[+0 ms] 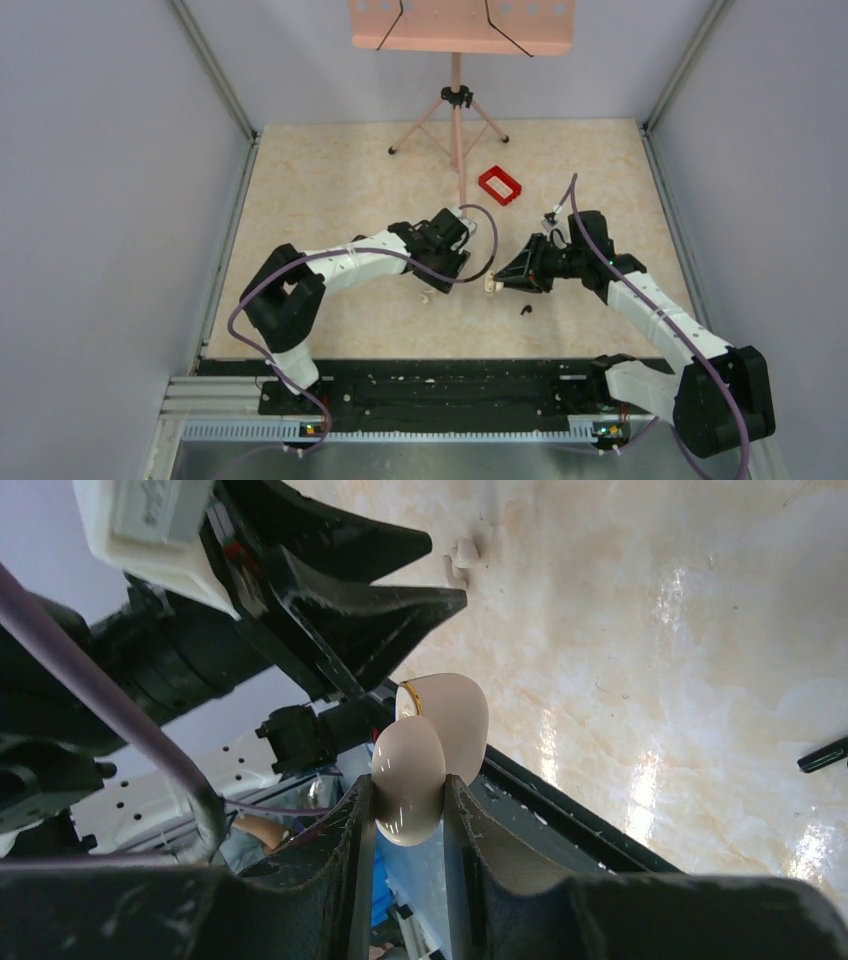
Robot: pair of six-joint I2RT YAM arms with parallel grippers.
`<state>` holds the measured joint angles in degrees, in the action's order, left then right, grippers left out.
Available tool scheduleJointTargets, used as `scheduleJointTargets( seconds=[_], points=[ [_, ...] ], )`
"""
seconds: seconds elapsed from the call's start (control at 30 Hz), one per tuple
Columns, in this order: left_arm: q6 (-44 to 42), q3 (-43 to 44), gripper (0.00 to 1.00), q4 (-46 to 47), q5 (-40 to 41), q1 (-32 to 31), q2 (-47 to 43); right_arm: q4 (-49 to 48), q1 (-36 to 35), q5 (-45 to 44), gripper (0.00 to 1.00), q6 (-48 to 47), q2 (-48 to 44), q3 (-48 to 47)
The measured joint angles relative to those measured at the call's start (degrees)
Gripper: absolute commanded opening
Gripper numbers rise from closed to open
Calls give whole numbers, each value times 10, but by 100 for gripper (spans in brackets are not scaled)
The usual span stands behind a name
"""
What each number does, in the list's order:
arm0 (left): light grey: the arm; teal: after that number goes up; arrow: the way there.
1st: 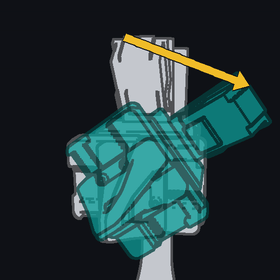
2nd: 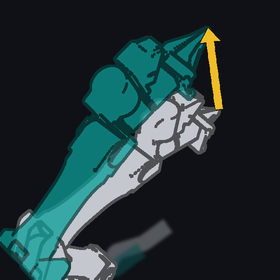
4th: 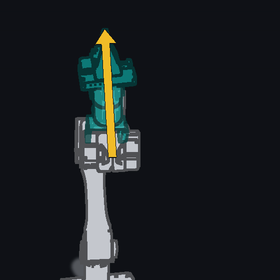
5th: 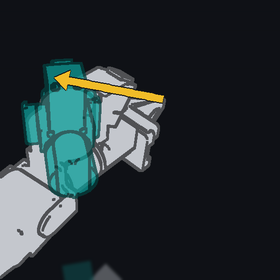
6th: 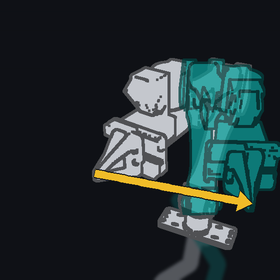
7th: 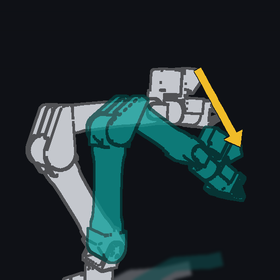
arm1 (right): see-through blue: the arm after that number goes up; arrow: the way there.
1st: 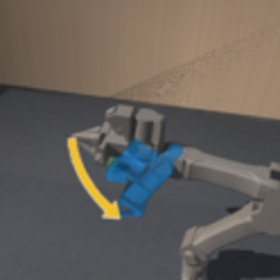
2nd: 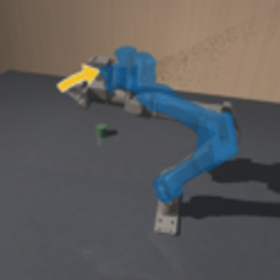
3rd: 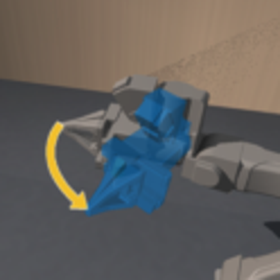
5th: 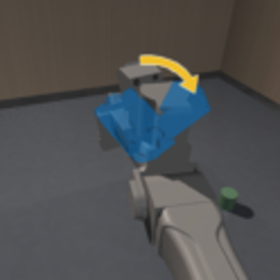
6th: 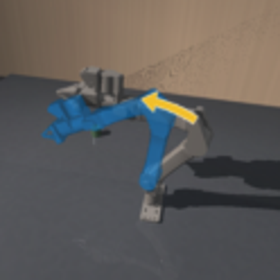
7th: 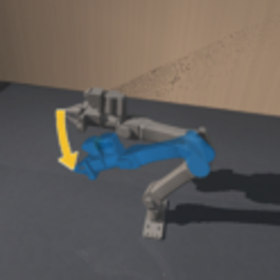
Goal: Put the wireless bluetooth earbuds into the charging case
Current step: Pick up the left earbud from the center of the board.
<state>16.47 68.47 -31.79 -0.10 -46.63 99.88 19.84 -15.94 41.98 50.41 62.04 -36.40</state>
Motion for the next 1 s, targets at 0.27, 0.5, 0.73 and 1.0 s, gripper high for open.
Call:
scheduleJointTargets(
  seconds=[0.27, 0.5, 0.73, 1.0],
  points=[
    [-47, 4, 42, -32, 76, -36, 14, 0, 0, 1, 0, -4, 0, 0],
    [-62, 5, 38, -40, 116, -50, 33, 0, 0, 1, 0, -4, 0, 0],
    [-73, 14, 34, -43, 118, -56, 38, 0, 0, 2, 0, -4, 0, 0],
    [-77, 27, 31, -45, 120, -59, 51, 0, 0, 2, 0, -3, 0, 0]
  ],
)
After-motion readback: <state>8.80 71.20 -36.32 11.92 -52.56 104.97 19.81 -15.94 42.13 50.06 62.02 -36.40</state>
